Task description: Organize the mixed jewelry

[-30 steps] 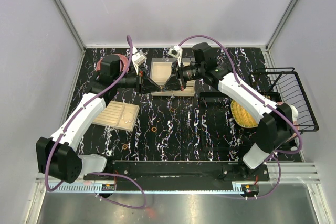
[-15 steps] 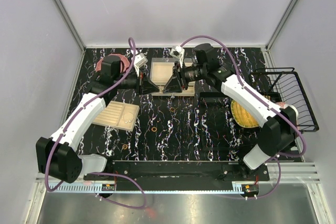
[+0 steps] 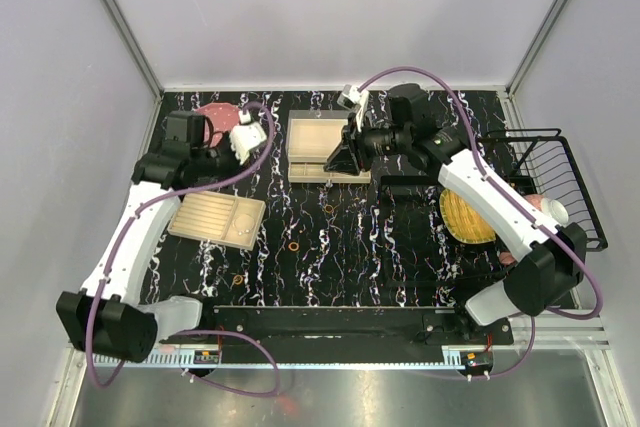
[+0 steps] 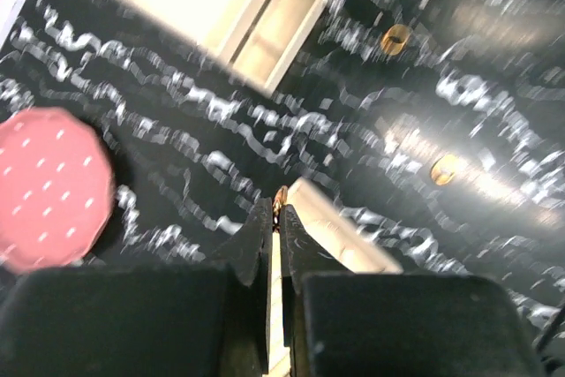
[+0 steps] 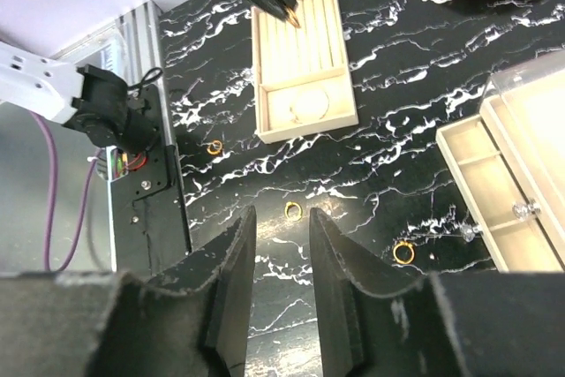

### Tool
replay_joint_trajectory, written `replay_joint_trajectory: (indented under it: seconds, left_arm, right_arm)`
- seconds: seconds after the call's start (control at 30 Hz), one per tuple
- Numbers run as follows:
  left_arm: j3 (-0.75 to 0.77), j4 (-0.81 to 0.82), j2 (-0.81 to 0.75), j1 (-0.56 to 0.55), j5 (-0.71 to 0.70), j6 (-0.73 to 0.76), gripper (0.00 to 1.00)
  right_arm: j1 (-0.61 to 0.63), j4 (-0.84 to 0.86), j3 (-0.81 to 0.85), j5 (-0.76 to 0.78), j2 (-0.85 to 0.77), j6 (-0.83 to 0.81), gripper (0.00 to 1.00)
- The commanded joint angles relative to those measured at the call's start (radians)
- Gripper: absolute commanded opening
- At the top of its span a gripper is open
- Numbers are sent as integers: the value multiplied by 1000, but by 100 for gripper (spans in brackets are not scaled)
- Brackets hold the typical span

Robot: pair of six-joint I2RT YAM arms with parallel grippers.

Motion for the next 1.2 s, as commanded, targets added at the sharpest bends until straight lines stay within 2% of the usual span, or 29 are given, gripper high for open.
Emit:
replay_joint_trajectory:
  seconds: [0.0, 0.1, 0.2, 0.43, 0.63, 1.17]
  left_arm:
    - [-122, -44, -101, 19, -306, 337, 0]
    - [-230, 28, -124, 28, -436, 460, 0]
    - [-276, 73, -99, 60, -494, 551, 0]
    - [-273, 83, -17, 209, -445, 817, 0]
    - [-279, 71, 52, 292, -389, 955, 0]
    - [-311, 102, 220, 343, -326, 1092, 0]
  right_arm:
    - [-10, -54, -47, 115, -39, -103, 35]
    - [-16, -27, -116, 134, -67, -117, 34]
    - [-18, 19, -182, 143, -91, -117, 34]
    - [-27, 44, -217, 119, -111, -117, 34]
    - [-27, 47, -214, 88, -87, -114, 34]
    - [-27, 47, -217, 79, -44, -117, 33]
